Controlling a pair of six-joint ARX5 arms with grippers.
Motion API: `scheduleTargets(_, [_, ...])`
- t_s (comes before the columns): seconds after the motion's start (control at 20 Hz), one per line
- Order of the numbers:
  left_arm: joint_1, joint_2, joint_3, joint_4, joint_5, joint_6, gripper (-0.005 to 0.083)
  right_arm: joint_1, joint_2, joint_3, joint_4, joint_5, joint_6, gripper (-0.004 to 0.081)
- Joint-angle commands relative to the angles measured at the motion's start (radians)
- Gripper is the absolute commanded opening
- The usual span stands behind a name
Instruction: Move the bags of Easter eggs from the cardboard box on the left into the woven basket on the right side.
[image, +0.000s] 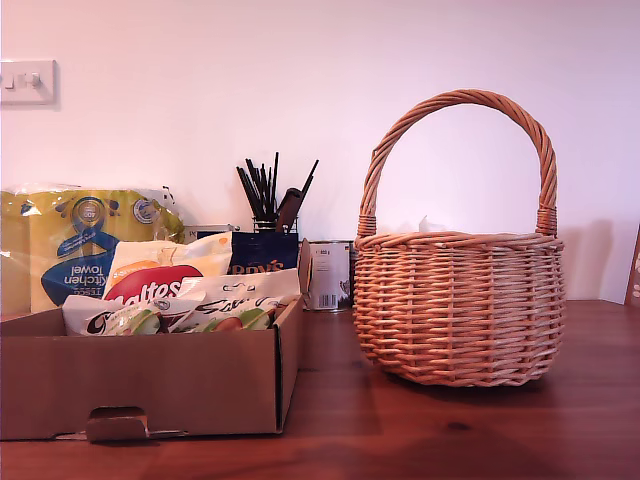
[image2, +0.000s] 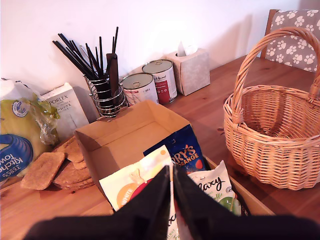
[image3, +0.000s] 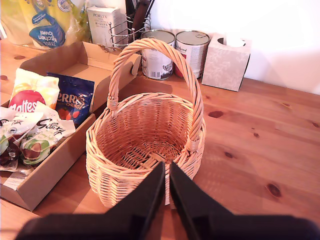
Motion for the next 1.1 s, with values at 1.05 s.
scheduleTargets(1.05, [-0.007,0.261,0.048,-0.300,0.177,0.663,0.0320,0.103,0.273,-0.023,0.049,-0.324,-0.124,-0.0013])
